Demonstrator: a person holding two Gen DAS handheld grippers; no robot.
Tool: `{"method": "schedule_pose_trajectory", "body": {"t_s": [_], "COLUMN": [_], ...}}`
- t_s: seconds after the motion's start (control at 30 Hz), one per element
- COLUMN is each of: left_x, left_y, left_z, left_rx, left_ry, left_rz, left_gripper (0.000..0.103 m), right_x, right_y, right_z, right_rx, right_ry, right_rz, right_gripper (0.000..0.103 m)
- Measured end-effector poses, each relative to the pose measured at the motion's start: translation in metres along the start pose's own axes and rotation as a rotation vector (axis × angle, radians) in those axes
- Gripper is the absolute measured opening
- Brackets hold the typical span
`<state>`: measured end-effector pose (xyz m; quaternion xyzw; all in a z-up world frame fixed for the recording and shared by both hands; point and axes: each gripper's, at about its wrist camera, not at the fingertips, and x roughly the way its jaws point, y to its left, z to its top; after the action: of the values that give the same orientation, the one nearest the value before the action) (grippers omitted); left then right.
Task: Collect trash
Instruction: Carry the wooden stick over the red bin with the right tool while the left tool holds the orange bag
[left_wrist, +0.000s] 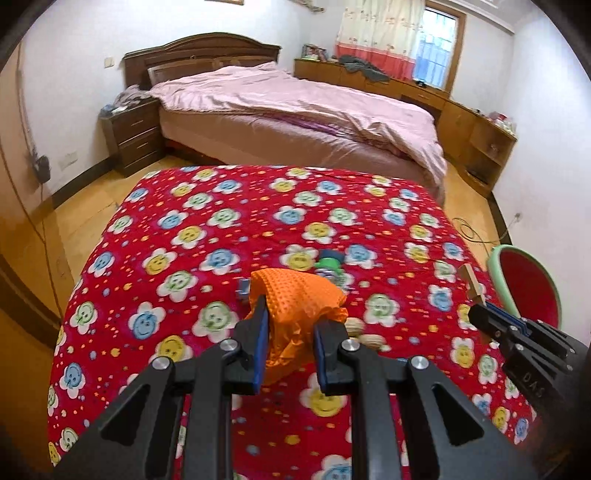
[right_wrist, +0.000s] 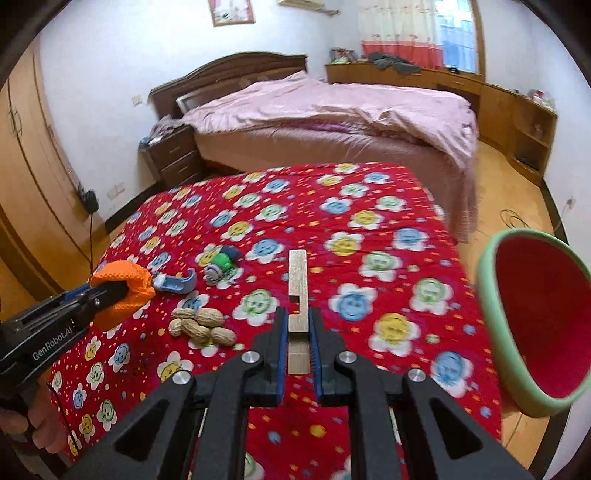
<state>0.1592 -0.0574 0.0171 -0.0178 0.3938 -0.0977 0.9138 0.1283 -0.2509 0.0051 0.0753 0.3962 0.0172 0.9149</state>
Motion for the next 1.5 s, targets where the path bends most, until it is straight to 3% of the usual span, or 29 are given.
{"method": "schedule_pose_trajectory", "body": {"t_s": [0.73,1.03,1.5], "left_x": [-0.003,0.008,0.042], "left_y": [-0.145,-0.205,-0.275], "left_z": [0.013,0.015,0.007], "left_rx": [0.269,0.367,0.417], "left_ry": [0.010,0.022,0.080], "left_rz": [-0.193,-0.259,-0.362], "left_gripper": [0.020,0.020,0.020], "right_x": [-0.089,-0.101,-0.099], "right_y": [-0.115,-0.161,-0.233], "right_z": [-0.017,-0.028,-0.040], "right_rx": [0.222,0.308,0.409], "right_ry": [-0.152,-0.174,-0.154], "right_rz": [-0.163,-0.208,-0.249], "right_gripper": [0.013,0.013,0.013]}}
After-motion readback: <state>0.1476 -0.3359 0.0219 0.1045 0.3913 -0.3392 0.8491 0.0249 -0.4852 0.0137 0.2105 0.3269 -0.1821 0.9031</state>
